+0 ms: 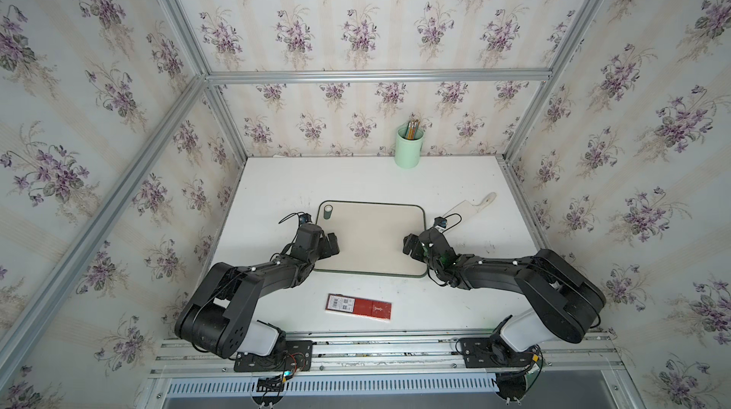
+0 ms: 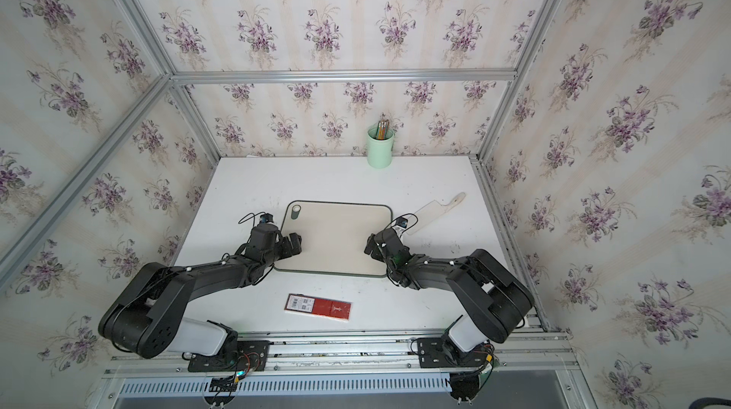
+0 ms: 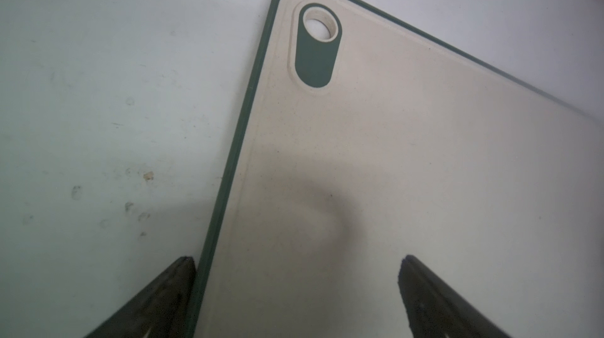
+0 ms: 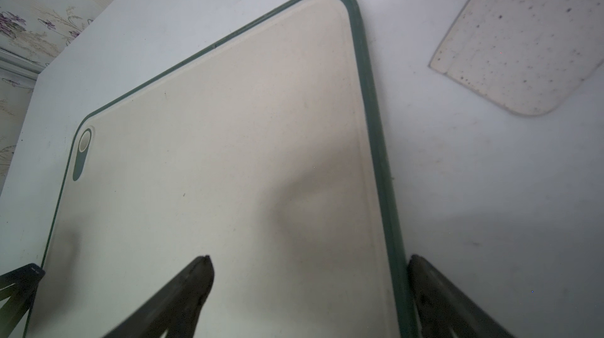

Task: Align the knife with the edge of the cutting board
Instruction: Adjust the work surface at the center of the board.

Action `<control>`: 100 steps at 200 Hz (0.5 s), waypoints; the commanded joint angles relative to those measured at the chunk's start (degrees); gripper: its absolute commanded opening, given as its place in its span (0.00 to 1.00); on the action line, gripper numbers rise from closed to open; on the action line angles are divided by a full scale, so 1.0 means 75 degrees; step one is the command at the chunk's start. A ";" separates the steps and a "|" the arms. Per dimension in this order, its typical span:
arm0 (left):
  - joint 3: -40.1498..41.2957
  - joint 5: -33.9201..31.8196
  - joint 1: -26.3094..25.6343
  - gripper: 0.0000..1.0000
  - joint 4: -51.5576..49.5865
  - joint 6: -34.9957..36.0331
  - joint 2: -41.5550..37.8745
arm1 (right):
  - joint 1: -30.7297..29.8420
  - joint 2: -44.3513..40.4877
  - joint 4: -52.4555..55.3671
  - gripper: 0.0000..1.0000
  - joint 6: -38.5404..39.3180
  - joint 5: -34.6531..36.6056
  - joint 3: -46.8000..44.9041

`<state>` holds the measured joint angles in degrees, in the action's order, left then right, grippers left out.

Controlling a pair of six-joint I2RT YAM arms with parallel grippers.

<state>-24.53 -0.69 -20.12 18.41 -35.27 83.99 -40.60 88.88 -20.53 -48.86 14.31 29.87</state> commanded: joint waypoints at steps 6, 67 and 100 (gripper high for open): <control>0.0076 0.2516 -0.0152 0.99 -0.1561 -0.0741 0.0203 | -0.0048 0.0123 -0.0294 0.96 -0.0282 -0.1685 0.0025; -0.0067 0.2148 -0.0153 0.99 -0.1964 -0.0706 -0.0018 | -0.0033 0.0090 -0.0242 1.00 -0.0367 -0.1565 0.0025; -0.0305 0.1754 -0.0153 0.99 -0.2462 -0.0597 -0.0085 | -0.0004 0.0036 -0.0107 1.00 -0.0322 -0.1500 0.0121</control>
<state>-26.37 -0.71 -20.29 14.26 -35.31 83.11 -40.42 89.19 -21.12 -48.97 14.50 30.11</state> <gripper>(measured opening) 0.993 0.994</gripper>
